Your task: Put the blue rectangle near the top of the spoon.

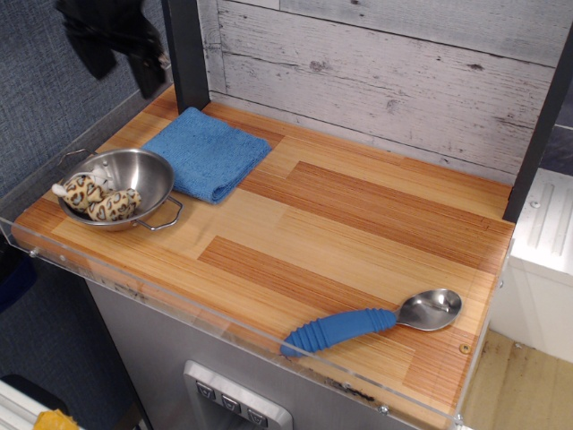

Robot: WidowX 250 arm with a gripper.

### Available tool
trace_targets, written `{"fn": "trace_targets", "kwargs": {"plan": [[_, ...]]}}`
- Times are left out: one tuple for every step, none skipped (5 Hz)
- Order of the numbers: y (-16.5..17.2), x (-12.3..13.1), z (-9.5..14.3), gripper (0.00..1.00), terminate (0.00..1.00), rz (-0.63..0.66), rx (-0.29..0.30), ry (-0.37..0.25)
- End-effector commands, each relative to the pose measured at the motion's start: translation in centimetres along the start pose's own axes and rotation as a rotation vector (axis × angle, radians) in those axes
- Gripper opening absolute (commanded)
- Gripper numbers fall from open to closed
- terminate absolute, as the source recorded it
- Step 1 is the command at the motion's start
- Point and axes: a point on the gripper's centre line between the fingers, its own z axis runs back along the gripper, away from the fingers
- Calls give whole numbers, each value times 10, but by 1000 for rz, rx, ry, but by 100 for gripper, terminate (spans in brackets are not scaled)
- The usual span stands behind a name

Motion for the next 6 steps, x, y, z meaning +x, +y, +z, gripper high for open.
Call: {"fn": "trace_targets", "kwargs": {"plan": [[-8, 18, -14, 100, 0, -63, 2, -11], [-25, 20, -22, 100, 0, -99, -16, 0], [-43, 26, -30, 100, 0, -124, -37, 9], [-55, 30, -37, 100, 0, -143, -43, 29], [-60, 21, -48, 100, 0, -139, -51, 67], [-59, 14, -56, 100, 0, -135, -56, 100]]}}
